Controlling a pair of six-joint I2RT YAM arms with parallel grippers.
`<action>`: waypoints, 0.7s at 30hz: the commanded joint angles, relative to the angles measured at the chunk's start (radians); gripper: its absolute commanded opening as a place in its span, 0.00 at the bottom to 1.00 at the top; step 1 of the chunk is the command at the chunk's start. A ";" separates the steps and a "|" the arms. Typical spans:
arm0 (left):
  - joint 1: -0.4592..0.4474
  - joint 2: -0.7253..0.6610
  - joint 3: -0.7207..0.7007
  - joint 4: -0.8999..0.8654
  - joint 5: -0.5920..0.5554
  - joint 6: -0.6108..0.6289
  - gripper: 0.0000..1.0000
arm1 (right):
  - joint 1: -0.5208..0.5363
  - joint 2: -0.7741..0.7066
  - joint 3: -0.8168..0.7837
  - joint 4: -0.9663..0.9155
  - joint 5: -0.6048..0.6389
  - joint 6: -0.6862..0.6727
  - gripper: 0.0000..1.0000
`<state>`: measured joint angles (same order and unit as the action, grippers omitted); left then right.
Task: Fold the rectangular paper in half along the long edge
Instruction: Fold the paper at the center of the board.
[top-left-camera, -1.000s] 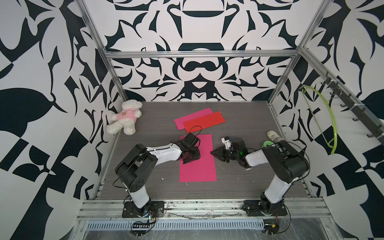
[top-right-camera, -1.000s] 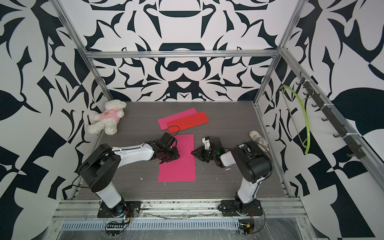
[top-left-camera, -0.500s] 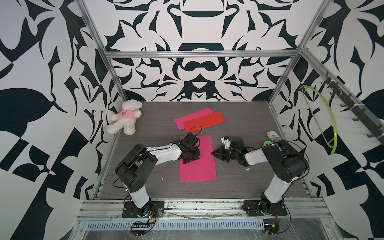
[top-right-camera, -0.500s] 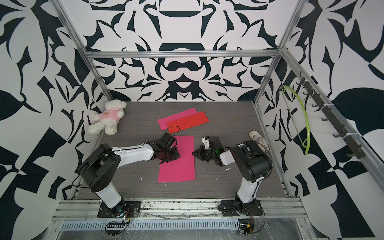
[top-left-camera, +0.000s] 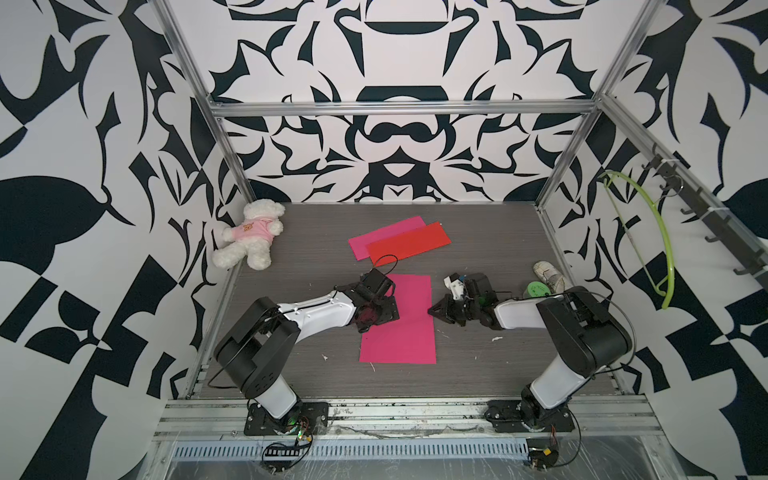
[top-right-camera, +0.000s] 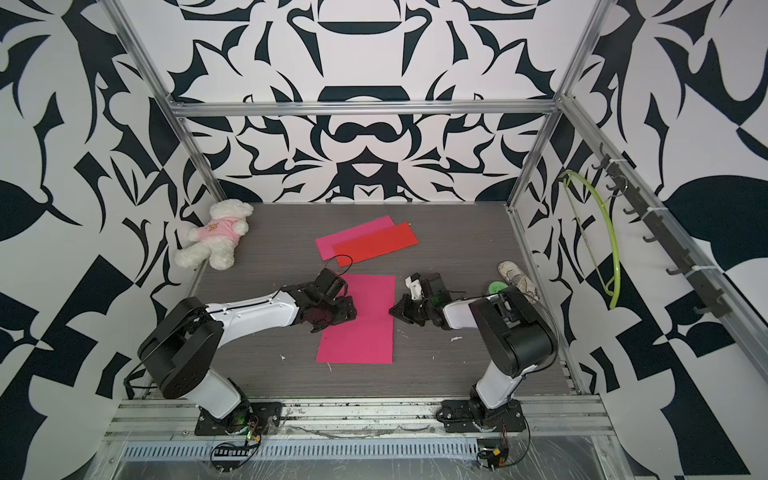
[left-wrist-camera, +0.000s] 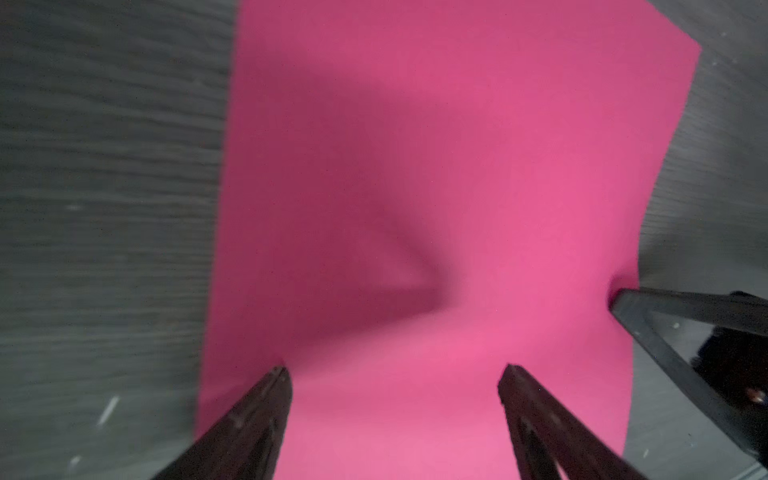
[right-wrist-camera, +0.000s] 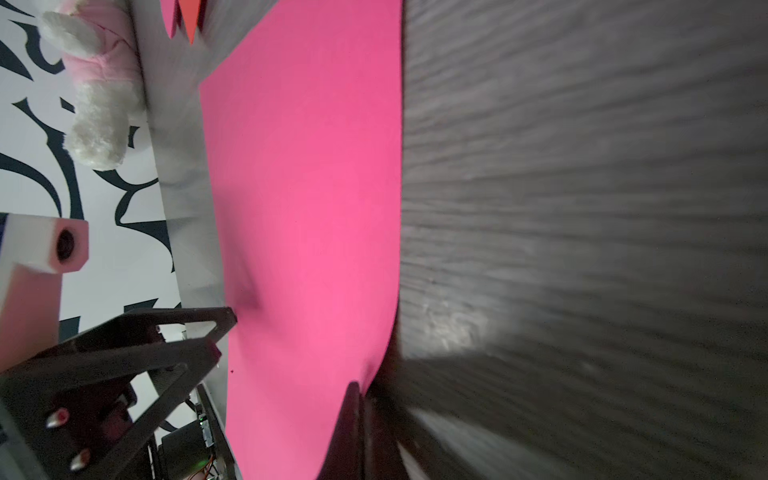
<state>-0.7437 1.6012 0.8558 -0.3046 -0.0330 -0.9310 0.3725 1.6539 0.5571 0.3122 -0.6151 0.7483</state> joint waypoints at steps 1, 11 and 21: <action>0.026 -0.010 -0.049 -0.113 -0.052 0.001 0.84 | -0.021 -0.037 0.036 -0.116 0.022 -0.089 0.00; 0.029 0.023 -0.076 -0.110 -0.020 -0.002 0.53 | -0.026 -0.010 0.069 -0.131 -0.012 -0.110 0.00; -0.008 0.032 -0.098 -0.078 0.011 -0.052 0.27 | -0.026 -0.022 0.064 -0.125 0.032 -0.070 0.00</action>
<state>-0.7288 1.5906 0.8112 -0.3176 -0.0578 -0.9554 0.3481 1.6463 0.6033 0.1852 -0.6102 0.6720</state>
